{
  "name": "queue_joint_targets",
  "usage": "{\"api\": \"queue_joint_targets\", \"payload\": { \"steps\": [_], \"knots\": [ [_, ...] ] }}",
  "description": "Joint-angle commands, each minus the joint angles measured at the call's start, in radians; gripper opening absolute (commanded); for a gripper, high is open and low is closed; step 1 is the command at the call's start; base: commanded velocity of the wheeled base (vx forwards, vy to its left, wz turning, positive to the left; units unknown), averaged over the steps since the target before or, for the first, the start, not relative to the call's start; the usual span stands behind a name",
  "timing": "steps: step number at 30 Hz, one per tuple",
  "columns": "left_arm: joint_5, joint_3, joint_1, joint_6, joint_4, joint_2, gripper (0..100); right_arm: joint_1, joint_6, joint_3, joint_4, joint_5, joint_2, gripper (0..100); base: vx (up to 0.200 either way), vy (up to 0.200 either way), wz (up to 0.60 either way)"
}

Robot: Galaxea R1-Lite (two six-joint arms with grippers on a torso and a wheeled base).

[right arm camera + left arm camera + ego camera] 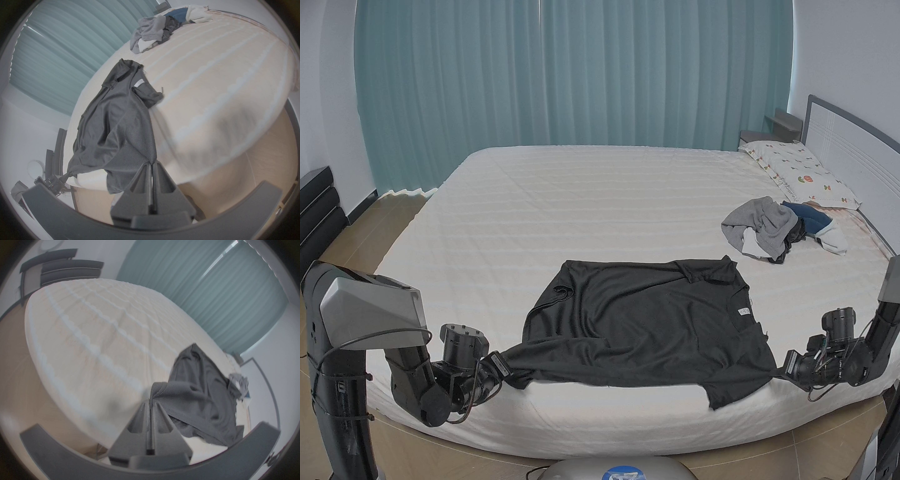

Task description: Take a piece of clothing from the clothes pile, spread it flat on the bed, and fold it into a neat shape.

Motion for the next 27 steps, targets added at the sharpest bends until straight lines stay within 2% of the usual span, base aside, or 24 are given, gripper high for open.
{"api": "queue_joint_targets", "payload": {
  "steps": [1, 7, 12, 18, 19, 20, 24, 27],
  "knots": [
    [-0.01, 0.049, -0.069, 0.035, 0.131, -0.122, 0, -0.102, -0.104, 0.059, 0.091, 0.011, -0.112, 0, 0.0, 0.0, 0.0],
    [-0.013, 0.052, -0.103, 0.061, 0.292, -0.17, 0, -0.157, -0.193, 0.048, 0.218, 0.005, -0.127, 0, 0.0, 0.0, 0.0],
    [-0.016, 0.049, -0.14, 0.061, 0.3, -0.139, 0, -0.16, -0.221, 0.042, 0.229, -0.014, -0.102, 0, 0.0, 0.0, 0.0],
    [-0.059, 0.051, -0.152, 0.056, 0.3, -0.125, 0, -0.148, -0.222, 0.018, 0.221, -0.03, -0.046, 0, 0.0, 0.0, 0.0],
    [-0.068, 0.051, -0.154, 0.055, 0.3, -0.125, 0, -0.146, -0.222, 0.011, 0.221, -0.03, -0.039, 100, 0.0, 0.0, 0.0],
    [-0.082, 0.051, -0.152, 0.055, 0.3, -0.125, 100, -0.145, -0.221, -0.001, 0.22, -0.029, -0.026, 100, 0.0, 0.0, 0.0],
    [-0.088, 0.041, -0.152, 0.041, 0.3, -0.127, 100, -0.145, -0.205, -0.044, 0.22, -0.024, -0.001, 100, 0.0, 0.0, 0.0],
    [-0.09, 0.032, -0.141, 0.039, 0.296, -0.134, 100, -0.139, -0.101, -0.096, 0.22, -0.003, -0.024, 100, 0.0, 0.0, 0.0]
  ]
}}
